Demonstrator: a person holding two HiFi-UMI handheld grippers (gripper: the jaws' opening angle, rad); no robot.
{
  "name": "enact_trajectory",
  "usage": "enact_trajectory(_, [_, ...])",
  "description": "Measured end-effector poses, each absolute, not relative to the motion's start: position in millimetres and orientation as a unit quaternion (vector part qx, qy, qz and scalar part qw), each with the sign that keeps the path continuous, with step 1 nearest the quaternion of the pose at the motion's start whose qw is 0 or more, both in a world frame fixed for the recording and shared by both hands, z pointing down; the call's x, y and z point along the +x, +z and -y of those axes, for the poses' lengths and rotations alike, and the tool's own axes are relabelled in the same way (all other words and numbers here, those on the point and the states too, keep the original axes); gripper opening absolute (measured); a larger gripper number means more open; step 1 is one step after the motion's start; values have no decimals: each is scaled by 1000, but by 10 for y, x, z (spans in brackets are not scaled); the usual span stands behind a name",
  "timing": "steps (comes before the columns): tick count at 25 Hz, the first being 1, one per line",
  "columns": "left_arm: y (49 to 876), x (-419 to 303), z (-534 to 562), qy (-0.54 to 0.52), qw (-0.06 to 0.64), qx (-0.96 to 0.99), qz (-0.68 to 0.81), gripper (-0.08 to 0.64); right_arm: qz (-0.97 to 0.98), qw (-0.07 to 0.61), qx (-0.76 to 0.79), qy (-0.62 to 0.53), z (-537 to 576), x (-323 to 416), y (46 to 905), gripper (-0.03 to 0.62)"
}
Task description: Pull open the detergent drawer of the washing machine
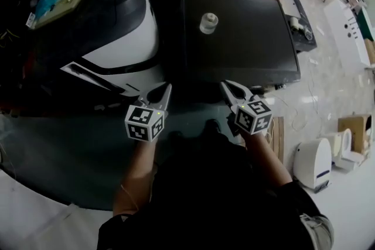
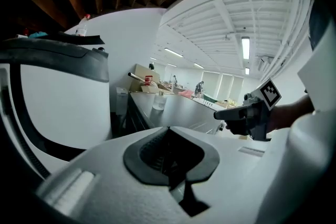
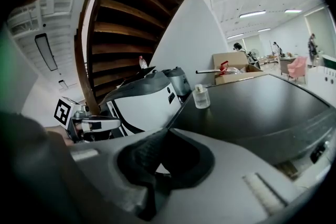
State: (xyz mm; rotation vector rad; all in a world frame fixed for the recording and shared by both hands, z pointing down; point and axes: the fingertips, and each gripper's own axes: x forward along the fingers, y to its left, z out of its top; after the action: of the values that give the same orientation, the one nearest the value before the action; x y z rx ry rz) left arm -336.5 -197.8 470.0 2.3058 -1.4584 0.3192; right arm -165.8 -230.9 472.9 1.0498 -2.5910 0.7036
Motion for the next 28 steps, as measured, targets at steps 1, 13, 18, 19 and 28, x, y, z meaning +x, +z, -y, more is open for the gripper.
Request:
enact_trajectory(1, [4761, -3360, 1971, 117, 200, 827, 513, 11, 887, 130, 369, 245, 2254, -1638, 4772, 5])
enact_trajectory(13, [5176, -3032, 2048, 143, 224, 849, 457, 12, 849, 156, 423, 275, 2039, -1081, 5187, 58])
enact_trajectory(18, [5331, -2925, 2084, 153, 234, 847, 452, 14, 844, 168, 420, 287, 2094, -982, 5353, 93])
enact_trajectory(19, [5373, -2922, 2095, 157, 235, 845, 454, 14, 844, 169, 419, 290, 2115, -974, 5393, 101])
enact_trajectory(28, [5732, -2782, 2221, 185, 257, 826, 466, 130, 848, 183, 404, 290, 2323, -878, 5693, 140])
